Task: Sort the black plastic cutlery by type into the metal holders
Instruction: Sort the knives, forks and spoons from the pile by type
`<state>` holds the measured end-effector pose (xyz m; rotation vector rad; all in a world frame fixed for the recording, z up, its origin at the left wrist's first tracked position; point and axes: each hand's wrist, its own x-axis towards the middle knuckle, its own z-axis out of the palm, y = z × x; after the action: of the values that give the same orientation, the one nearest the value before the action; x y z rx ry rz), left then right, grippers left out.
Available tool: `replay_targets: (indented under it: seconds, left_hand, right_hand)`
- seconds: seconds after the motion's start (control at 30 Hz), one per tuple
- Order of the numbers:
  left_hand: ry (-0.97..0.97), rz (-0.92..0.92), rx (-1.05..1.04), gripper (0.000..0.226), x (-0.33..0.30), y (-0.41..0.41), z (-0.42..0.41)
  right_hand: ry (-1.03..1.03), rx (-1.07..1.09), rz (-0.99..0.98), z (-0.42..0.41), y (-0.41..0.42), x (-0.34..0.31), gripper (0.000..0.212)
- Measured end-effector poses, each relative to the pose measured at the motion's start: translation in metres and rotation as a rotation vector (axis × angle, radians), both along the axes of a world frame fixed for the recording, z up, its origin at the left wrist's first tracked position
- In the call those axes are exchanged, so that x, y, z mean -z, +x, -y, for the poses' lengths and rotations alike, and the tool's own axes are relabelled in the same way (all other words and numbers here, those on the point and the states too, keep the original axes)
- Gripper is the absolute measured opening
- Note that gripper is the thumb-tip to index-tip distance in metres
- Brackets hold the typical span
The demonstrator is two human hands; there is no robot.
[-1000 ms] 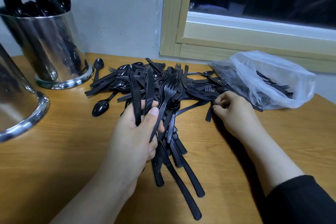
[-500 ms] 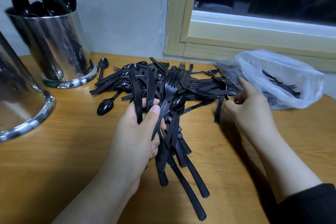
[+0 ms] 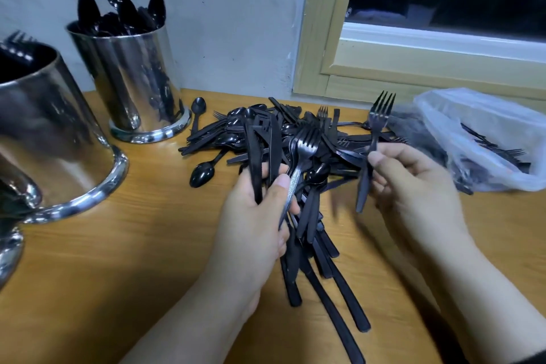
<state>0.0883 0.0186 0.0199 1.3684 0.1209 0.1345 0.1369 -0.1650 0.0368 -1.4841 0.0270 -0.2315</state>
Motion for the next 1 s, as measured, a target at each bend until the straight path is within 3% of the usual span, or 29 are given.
replay_targets:
  seconds: [0.17, 0.47, 0.67, 0.8, 0.9, 1.0]
  left_hand:
    - [0.087, 0.006, -0.04, 0.018, -0.001, -0.001, 0.002]
    - [0.076, 0.02, -0.009, 0.013, -0.004, -0.002, 0.005]
    - [-0.018, 0.012, 0.008, 0.011, -0.004, -0.002, 0.0]
    - [-0.002, 0.027, -0.041, 0.018, -0.002, 0.003, -0.006]
    - [-0.002, 0.028, -0.086, 0.025, -0.002, 0.003, -0.01]
    - [0.001, 0.023, -0.103, 0.025, -0.002, 0.004, -0.014]
  right_hand:
    - [0.235, -0.311, -0.153, -0.049, -0.027, 0.0, 0.015]
    - [0.192, -0.19, -0.189, -0.064, -0.035, 0.002, 0.014]
    - [-0.171, -0.139, -0.054, -0.05, -0.026, 0.005, 0.013]
    - [-0.661, 0.05, 0.105, -0.015, 0.007, 0.018, 0.007]
    - [-1.0, -0.09, 0.204, 0.003, 0.029, 0.024, 0.041]
    - [-1.203, -0.189, 0.282, 0.005, 0.039, 0.027, 0.057]
